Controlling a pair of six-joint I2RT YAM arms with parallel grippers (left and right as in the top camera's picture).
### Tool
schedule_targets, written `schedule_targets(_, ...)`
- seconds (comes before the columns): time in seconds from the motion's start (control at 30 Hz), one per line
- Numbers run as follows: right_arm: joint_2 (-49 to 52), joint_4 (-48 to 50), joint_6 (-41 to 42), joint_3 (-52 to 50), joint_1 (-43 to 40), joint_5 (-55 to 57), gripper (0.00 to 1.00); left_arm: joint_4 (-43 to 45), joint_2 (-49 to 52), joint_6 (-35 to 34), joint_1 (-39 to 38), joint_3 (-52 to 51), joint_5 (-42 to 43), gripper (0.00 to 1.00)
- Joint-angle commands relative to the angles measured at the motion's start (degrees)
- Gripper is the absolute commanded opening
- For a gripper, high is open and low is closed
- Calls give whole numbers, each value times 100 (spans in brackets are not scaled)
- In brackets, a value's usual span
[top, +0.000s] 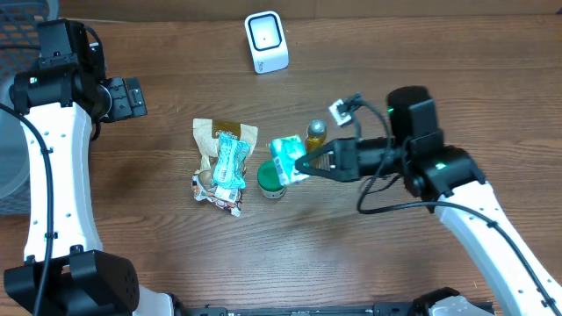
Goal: Scan the item barcode
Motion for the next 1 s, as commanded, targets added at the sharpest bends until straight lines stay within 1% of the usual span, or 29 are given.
schedule_targets(0.0,-111,20,-352,76,-289,-1738,4,4,-72,125,20,107,-31,100)
schedule_targets(0.07,-111,17,-339,76,-433,-2048,4,4,-72,125,20,107,-28,100)
schedule_targets(0.43,-310,-428,-372,76,-501,-2048,4,4,-72,125,20,107,-28,100)
schedule_targets(0.97,-1239,-776,-361,76,-365,-2048,4,4,-72,125,20,107,-28,100)
